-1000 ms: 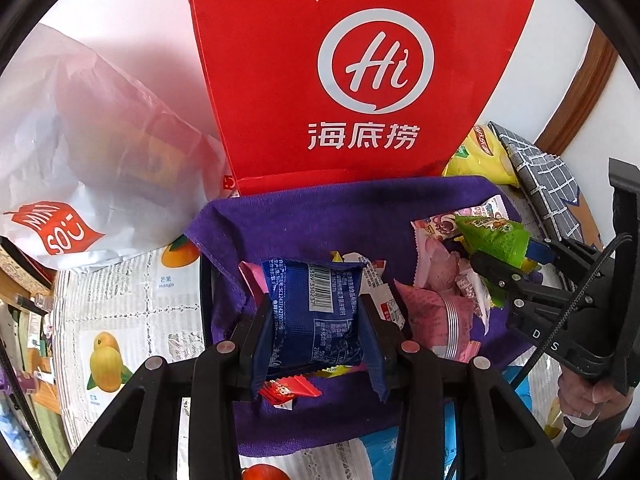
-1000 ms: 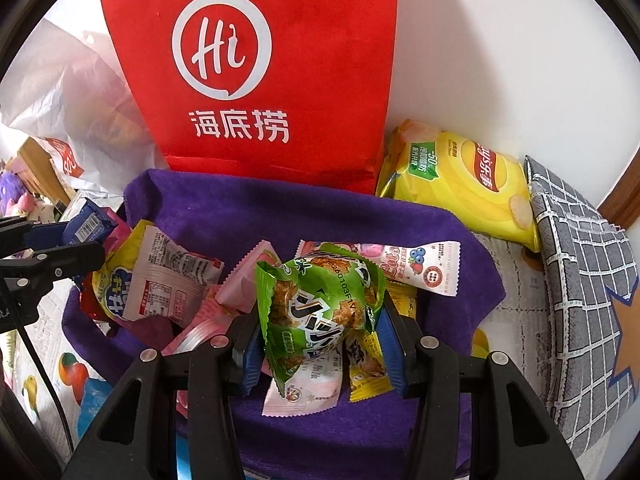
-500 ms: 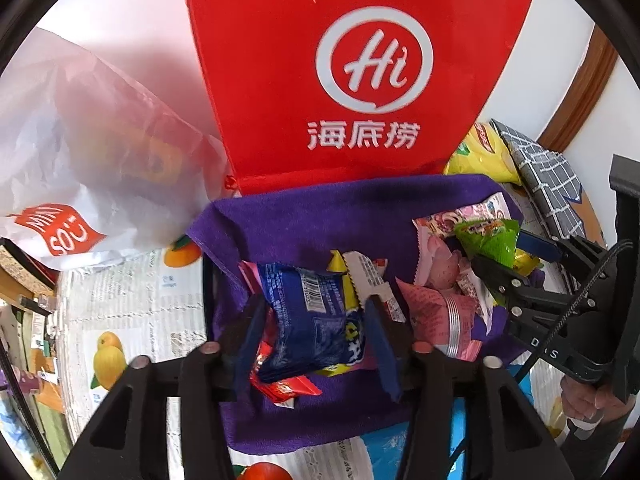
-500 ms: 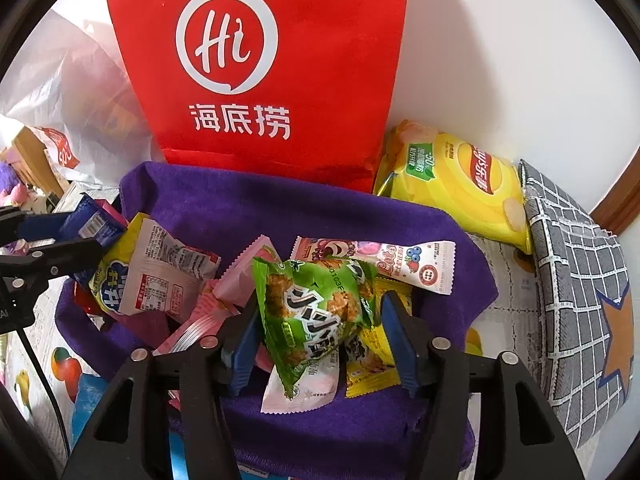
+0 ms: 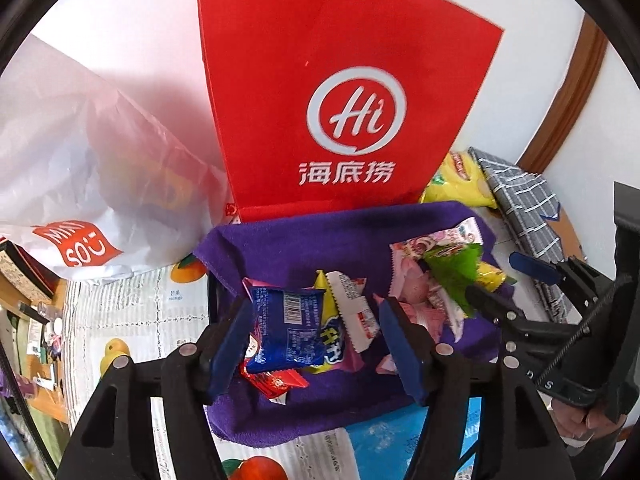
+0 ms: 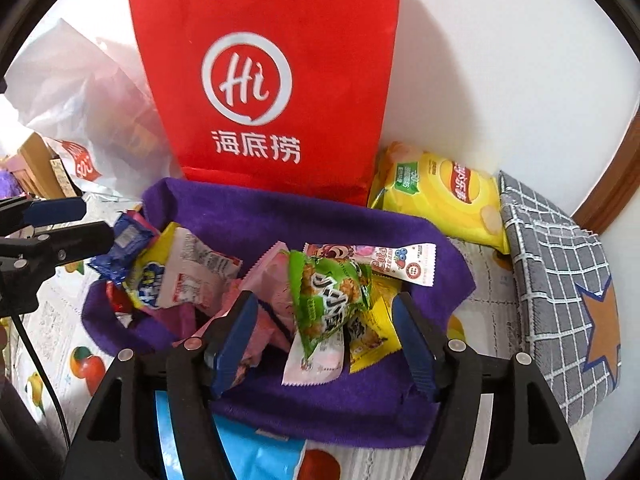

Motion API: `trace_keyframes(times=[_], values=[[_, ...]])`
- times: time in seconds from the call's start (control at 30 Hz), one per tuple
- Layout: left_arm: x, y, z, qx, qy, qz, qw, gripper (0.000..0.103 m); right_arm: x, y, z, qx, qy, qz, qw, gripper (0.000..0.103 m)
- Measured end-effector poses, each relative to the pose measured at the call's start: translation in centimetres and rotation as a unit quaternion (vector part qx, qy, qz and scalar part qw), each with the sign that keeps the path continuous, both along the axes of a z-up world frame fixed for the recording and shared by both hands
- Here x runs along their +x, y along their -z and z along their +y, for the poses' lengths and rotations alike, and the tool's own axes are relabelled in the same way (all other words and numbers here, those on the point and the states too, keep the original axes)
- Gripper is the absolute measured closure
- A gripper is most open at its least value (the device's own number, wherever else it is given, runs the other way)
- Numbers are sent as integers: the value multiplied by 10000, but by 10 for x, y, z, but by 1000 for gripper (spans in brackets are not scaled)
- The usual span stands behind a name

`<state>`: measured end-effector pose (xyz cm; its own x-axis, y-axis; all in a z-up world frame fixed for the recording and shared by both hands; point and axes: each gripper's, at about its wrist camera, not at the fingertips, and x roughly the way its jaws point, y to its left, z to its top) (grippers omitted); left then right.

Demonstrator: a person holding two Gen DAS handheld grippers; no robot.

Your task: Organize snacks

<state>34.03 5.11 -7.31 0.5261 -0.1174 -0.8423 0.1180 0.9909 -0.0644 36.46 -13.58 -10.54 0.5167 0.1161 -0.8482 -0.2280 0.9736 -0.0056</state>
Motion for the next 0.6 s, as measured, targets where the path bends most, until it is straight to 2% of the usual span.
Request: trace_keyframes(times=[0.43, 0.6], values=[[-39, -45, -9, -53, 90, -520, 9986, 27, -46, -49, -41, 627, 669, -196, 9956, 29], [-65, -53, -12, -122, 116, -533, 9984, 26, -74, -74, -49, 644, 808, -431, 9937, 29]])
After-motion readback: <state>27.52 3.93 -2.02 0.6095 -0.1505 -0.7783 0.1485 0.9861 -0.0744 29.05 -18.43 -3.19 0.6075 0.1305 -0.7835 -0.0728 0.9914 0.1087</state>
